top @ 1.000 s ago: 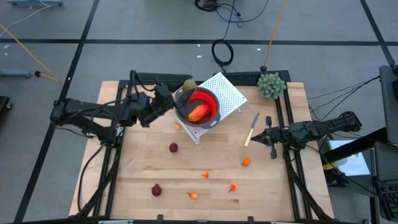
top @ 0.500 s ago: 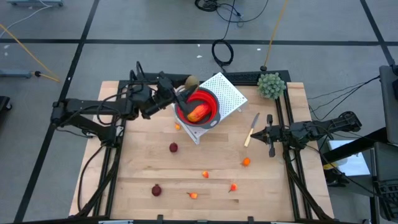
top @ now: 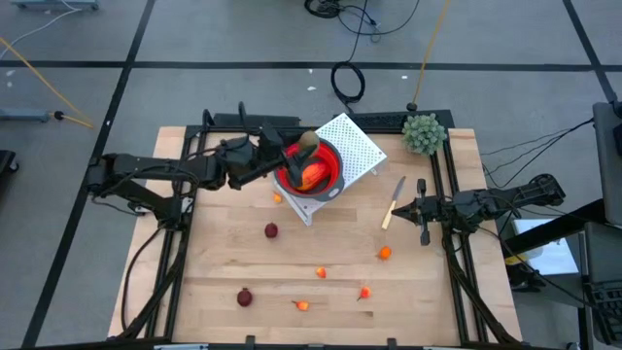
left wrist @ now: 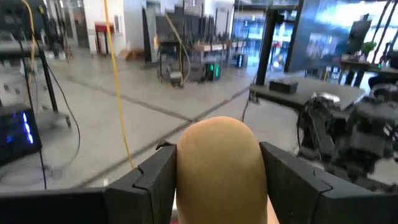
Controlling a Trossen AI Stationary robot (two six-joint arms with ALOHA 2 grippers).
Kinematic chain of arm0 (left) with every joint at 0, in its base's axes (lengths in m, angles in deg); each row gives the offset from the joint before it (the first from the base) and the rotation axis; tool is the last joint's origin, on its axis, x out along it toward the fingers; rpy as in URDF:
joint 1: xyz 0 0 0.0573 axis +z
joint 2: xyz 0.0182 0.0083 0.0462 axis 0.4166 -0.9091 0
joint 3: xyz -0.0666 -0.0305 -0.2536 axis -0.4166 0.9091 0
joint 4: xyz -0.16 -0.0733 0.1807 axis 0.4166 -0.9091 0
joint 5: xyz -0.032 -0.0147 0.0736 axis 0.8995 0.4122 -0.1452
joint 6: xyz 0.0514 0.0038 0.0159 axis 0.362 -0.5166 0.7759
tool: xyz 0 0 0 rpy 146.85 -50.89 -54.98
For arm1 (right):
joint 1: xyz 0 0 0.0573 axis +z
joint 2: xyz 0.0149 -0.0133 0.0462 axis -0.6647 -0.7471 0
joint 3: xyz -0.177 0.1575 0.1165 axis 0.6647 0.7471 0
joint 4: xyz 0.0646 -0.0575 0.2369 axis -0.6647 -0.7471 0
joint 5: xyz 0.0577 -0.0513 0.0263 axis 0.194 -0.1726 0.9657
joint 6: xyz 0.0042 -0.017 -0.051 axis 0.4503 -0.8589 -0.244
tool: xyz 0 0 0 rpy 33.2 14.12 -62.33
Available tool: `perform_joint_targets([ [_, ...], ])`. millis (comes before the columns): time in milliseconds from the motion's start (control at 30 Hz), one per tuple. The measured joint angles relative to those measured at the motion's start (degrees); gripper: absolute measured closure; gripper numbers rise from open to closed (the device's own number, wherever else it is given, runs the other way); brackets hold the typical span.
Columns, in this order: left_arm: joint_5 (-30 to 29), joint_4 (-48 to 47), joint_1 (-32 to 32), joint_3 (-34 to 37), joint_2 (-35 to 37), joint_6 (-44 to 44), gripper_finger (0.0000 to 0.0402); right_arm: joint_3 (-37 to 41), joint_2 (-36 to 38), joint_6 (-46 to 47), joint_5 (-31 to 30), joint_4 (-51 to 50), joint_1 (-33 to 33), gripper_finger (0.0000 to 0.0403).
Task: Pick & Place Fruit
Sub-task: Put the kiwi into the red strainer bowl on the shelf
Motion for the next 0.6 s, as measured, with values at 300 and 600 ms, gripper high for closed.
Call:
perform_joint_targets([
  [300,-0.07,-9.6,-1.07,-0.59,-0.09,-6.24,0.0203,0.0,0.0,0.0,0.02,0.0,0.0,0.0403],
  [600,2.14,-36.2,1.75,-14.56,-2.89,-10.58,0.0205,0.0,-0.02,-0.01,0.08,-0.13,0.02,0.0403],
])
